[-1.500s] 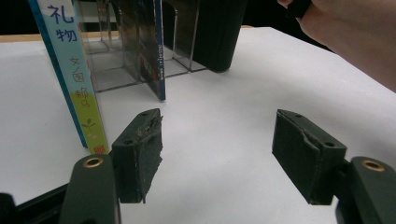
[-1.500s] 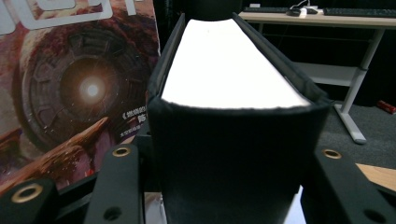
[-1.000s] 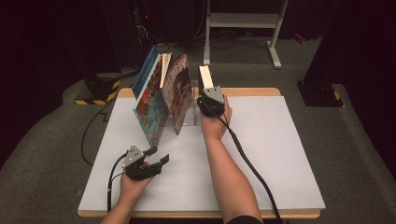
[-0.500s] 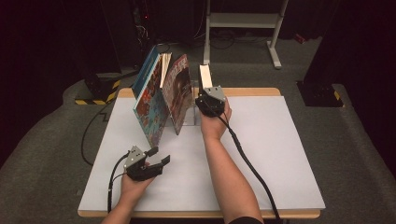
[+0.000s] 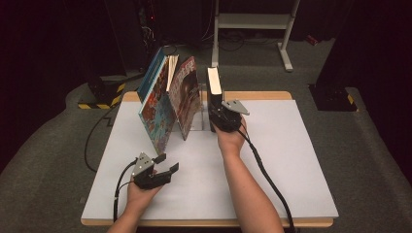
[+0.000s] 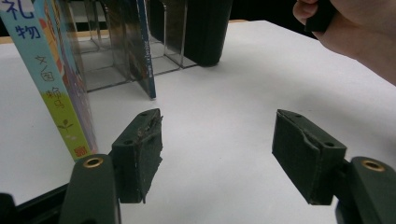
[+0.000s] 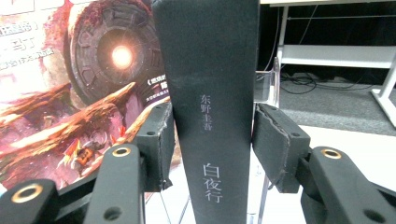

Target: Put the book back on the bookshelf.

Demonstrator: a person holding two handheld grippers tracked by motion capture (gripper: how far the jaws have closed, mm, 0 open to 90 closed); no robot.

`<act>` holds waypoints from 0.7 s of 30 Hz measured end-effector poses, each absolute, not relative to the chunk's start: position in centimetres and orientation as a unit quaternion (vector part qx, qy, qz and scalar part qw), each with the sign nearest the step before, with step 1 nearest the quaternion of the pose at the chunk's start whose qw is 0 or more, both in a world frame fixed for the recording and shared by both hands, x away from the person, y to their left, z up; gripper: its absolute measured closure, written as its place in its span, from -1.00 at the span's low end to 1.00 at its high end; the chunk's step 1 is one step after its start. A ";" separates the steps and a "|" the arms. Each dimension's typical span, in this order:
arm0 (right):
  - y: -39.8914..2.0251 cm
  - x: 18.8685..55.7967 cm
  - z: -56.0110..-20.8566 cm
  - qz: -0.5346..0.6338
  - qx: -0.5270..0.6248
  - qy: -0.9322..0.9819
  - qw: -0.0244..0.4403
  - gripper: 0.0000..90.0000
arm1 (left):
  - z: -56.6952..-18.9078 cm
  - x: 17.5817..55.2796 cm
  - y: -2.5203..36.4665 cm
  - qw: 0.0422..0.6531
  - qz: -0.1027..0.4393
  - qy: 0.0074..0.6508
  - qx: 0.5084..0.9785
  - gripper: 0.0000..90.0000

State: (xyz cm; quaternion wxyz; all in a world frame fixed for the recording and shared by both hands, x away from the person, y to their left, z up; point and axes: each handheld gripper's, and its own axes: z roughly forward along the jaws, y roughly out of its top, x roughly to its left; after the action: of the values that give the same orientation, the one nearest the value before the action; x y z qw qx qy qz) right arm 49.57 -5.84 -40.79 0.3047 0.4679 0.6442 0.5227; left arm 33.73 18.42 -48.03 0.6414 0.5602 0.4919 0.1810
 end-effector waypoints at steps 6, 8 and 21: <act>-5.9 49.5 -40.8 0.523 0.474 0.641 0.302 0.11 | -48.0 33.8 18.6 0.641 0.183 0.492 0.560 -0.26; -5.7 49.4 -40.8 0.520 0.477 0.640 0.307 0.12 | -48.0 33.8 18.6 0.641 0.182 0.493 0.559 -0.26; -5.1 49.4 -40.7 0.506 0.485 0.630 0.334 0.17 | -48.0 33.8 18.5 0.642 0.180 0.497 0.556 -0.26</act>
State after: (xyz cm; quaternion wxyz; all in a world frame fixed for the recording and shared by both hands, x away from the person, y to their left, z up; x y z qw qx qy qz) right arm 49.40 -5.11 -40.74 0.3342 0.4854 0.6298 0.5060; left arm 33.84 18.49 -48.03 0.6421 0.5557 0.4965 0.1799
